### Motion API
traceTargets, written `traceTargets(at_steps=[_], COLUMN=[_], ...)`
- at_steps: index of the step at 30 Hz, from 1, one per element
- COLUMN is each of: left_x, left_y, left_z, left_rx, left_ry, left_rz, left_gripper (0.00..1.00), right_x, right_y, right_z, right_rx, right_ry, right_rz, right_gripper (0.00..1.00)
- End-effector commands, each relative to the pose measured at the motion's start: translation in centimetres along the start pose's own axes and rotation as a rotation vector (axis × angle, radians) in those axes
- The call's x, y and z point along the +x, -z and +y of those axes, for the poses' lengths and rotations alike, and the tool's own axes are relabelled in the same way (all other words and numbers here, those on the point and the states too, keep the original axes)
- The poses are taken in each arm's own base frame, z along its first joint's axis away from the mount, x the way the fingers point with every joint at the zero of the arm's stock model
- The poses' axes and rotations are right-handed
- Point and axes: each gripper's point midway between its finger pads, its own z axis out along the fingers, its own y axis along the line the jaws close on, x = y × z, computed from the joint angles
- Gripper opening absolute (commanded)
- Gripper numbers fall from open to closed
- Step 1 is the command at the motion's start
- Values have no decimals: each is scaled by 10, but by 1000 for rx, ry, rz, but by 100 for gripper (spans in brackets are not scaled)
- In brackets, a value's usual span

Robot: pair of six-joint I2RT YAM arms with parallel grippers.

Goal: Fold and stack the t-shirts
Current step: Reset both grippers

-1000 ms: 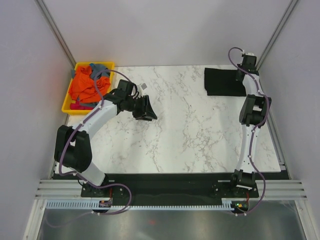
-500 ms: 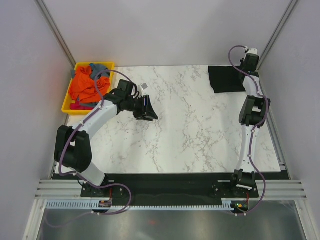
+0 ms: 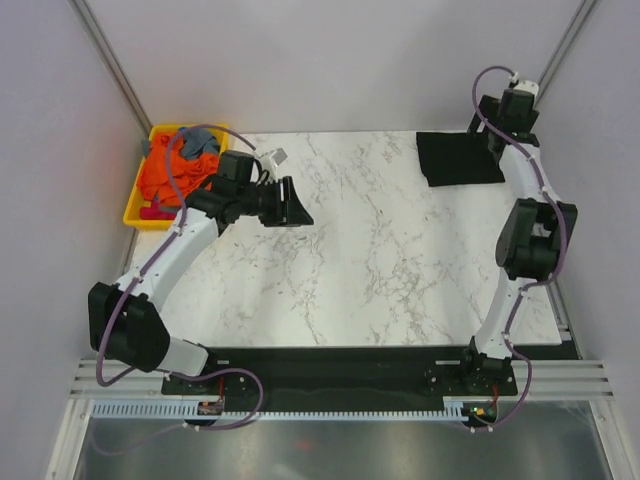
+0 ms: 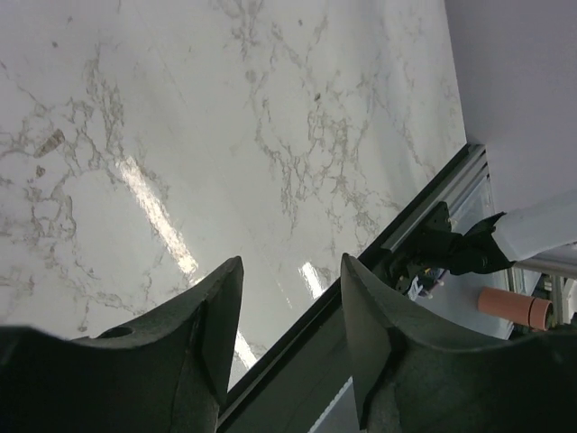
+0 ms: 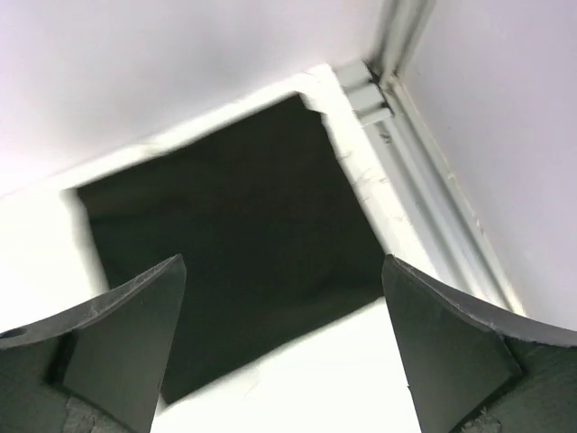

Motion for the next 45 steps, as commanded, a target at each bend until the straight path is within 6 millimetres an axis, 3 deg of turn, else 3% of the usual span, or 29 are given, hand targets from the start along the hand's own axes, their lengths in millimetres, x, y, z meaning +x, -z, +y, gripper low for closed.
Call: traceTargets(at_steps=[1,2,3,4,5,6,8,9,10,11,12,17,22,28,33,37,45], left_x=[-43,-46,-52,-53,-55,-57,-55,-57,-56,-51,-49,-8,14,11,9,8,5], left_y=[38,42,50,54,57,66,72,75,83,81,83,83,89,108,116,120,119], left_z=[-36,-40,-47,-50,-51,-54,-52,-50,-53,-47,-45,-37,-39,-55,-65,-67,-65], left_rx=[25,28,30,32,31,16,-8,-24,-27,-44,-56,-18,27,62,89,91,80], left_ry=[-186,-210,-233,-252,-261,-270,-265,-271,-277,-243,-233,-167,-157,-195,-224,-243,-254], left_rz=[-195,-212,-240,-251,-262,-292,-316,-336,-363,-363,-376,-328,-346,-424,-447,-460,-468], left_gripper=[56,60,66,80,94,100,100,100,100,100,100,100,100,100,100,100,100], right_x=[-72,-67,-56,-48,-15,-19,9,32,47,75,77,115,104,86,75,61,57], right_y=[118,136,168,187,196,233,268,291,305,310,330,369,389,399,388,391,394], right_z=[53,59,62,73,73,76,97,100,107,104,102,83,82,83,74,71,71], right_rx=[-146,-173,-212,-267,-285,-334,-430,-487,-521,-528,-574,-623,-676,-686,-601,-586,-589], right_ry=[-139,-171,-189,-195,-202,-265,-271,-273,-258,-251,-251,-244,-235,-235,-241,-243,-251], right_rz=[-133,-114,-82,-62,7,4,78,132,165,227,215,222,177,157,118,84,76], right_gripper=[98,98,98,98,98,98,98,98,98,98,98,98,98,98,98,98,98])
